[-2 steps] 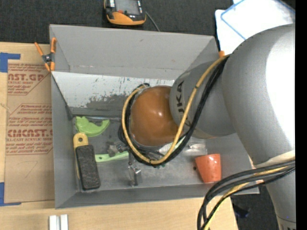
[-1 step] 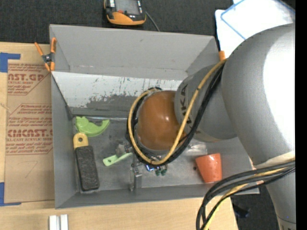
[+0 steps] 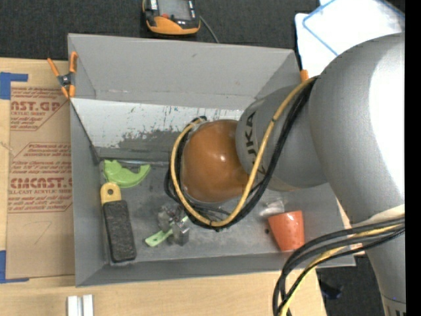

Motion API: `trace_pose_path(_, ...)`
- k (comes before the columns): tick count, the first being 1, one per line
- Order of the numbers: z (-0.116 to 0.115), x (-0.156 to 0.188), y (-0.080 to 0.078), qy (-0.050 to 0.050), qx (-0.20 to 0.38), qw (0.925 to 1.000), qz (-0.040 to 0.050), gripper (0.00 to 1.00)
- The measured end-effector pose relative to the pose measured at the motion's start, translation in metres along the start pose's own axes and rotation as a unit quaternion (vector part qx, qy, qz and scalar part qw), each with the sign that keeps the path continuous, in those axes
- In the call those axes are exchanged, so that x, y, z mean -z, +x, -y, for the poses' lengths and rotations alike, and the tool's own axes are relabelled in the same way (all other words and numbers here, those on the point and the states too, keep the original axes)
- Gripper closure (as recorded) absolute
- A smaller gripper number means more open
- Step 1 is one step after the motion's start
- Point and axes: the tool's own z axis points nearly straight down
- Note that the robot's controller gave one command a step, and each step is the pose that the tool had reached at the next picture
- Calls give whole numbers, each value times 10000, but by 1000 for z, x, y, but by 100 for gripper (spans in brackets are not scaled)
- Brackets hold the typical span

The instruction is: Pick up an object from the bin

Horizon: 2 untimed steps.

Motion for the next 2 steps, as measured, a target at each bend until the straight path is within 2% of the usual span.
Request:
trace_pose_path(1, 0, 0, 0, -1, -1, 10000, 0, 100)
trace_pose_path(2, -2, 68, -57, 1, 626, 9980, 29, 100)
